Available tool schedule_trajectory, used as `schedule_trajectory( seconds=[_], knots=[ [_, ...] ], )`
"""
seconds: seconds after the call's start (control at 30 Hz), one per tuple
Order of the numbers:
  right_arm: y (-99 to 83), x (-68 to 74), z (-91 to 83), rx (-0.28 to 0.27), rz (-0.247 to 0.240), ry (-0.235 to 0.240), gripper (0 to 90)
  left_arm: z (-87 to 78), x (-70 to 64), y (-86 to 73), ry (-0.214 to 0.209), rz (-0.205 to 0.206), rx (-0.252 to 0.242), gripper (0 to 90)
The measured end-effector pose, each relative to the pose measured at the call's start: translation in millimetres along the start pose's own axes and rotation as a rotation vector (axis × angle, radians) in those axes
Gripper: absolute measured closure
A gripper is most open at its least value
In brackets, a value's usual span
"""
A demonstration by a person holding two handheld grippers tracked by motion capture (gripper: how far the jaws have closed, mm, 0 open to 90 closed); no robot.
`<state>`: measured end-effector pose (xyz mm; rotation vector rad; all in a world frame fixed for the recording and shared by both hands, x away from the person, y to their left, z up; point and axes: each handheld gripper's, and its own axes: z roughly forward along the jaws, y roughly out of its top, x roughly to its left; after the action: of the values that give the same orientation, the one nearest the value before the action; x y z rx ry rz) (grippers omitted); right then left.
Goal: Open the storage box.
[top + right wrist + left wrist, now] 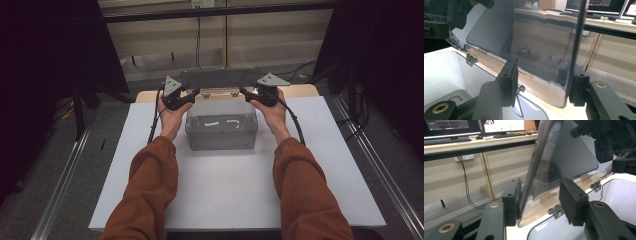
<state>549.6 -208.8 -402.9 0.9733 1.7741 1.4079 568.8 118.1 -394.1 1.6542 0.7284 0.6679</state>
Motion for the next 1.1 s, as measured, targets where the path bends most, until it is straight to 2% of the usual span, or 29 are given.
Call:
schedule_trajectory(
  seconds=[0.23,0.47,0.63,0.77,0.87,0.93,1.03,1.1],
  knots=[
    [-4.2,-0.5,4.7,0.013,0.018,-0.007,46.7,3.5,3.5,2.0,0.002,0.0,0.008,57.4],
    [-6.7,-2.5,5.5,0.014,0.025,-0.002,46.1,6.8,6.1,1.0,0.006,-0.023,-0.011,59.0],
    [-7.4,-4.0,5.6,0.017,0.037,-0.005,45.8,7.5,8.2,3.4,0.006,-0.013,0.012,60.8],
    [-7.7,-3.3,6.3,0.023,0.032,-0.004,45.1,9.0,8.6,2.4,0.011,-0.026,0.007,60.7],
    [-8.6,-5.8,5.7,0.027,0.03,-0.024,41.4,9.9,8.0,2.7,0.014,-0.04,0.004,60.8],
    [-9.2,-7.5,5.9,0.023,0.045,-0.014,41.2,10.1,9.4,3.0,0.015,-0.031,0.011,60.8],
    [-8.6,-5.2,6.7,0.028,0.026,-0.01,40.8,10.7,10.2,2.8,0.013,-0.034,0.011,60.9],
    [-9.1,-4.8,7.3,0.027,0.035,-0.011,41.3,10.9,10.7,2.6,0.01,-0.038,0.011,60.9]
  ],
)
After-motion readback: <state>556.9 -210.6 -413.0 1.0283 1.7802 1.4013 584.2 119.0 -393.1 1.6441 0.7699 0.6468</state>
